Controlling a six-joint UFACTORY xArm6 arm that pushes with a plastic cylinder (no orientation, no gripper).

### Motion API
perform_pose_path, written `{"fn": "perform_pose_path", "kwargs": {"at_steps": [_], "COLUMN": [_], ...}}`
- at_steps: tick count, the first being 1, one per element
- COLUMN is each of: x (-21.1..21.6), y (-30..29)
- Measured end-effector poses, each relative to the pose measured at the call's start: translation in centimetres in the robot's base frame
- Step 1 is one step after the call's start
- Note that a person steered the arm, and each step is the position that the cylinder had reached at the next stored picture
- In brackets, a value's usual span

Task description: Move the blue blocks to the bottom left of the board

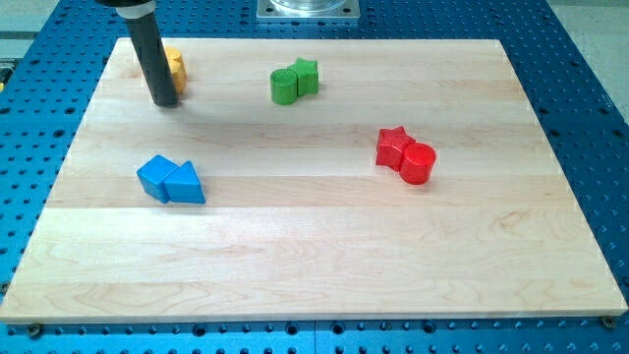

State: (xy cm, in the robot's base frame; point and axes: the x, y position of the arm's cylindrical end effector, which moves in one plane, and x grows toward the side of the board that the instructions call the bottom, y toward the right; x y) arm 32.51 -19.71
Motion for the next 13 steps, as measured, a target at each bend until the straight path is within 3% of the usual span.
{"fn": "perform_pose_path", "kwargs": {"at_steps": [5, 7, 10, 11, 12, 13], "x": [0.5, 14.6, 14.8, 18.2, 21.4, 21.8], "y": [-1.2, 1.8, 9.5, 5.6, -2.6, 1.2]}}
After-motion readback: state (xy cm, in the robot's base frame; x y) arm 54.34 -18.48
